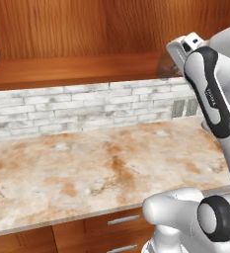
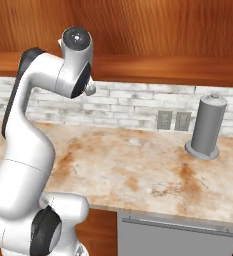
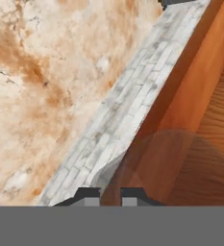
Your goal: There is a bowl on the dining counter. Grab a lemon wedge from the fridge and place it in the bowl. Then get the liquor bottle and glass cup from the cabinet and place them next to the bowl.
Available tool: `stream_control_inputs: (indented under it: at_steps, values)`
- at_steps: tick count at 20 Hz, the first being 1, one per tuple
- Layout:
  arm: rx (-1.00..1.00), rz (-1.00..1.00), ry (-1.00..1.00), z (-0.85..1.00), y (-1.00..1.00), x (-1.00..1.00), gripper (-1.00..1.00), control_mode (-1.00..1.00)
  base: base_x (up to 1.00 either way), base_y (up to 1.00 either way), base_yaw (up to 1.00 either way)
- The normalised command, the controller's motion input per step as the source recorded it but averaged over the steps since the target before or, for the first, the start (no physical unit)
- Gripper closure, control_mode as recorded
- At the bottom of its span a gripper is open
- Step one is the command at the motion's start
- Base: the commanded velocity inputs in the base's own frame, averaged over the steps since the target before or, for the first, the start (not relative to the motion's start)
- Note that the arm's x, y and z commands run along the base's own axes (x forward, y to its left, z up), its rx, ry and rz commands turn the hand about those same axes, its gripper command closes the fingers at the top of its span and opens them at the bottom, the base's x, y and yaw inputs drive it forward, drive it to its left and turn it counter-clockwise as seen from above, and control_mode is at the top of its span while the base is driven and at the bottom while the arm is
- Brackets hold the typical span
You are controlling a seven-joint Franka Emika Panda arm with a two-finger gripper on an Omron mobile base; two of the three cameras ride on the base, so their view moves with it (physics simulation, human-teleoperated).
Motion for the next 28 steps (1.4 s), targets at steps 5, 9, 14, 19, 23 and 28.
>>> stream_control_inputs:
  at_steps: [5, 9, 14, 19, 23, 28]
  values:
    - [0.00, -0.03, 0.00, -0.46, 0.00, -0.71, 1.00, -1.00, 0.00, 0.00, 0.00]
    - [0.00, -0.12, 0.02, -0.35, 0.00, -0.80, 1.00, -1.00, 0.00, 0.00, 0.00]
    - [0.02, -0.23, 0.01, 0.01, -0.10, -0.78, 1.00, -1.00, 0.00, 0.00, 0.00]
    - [0.04, -0.17, 0.02, 0.01, -0.17, -0.68, 1.00, -1.00, 0.00, 0.00, 0.00]
    - [0.01, -0.04, 0.00, 0.00, -0.05, -0.19, 1.00, 1.00, -0.73, -0.32, -0.08]
    - [0.00, 0.00, 0.00, 0.00, 0.00, 0.00, 1.00, 1.00, -1.00, -0.22, -0.01]
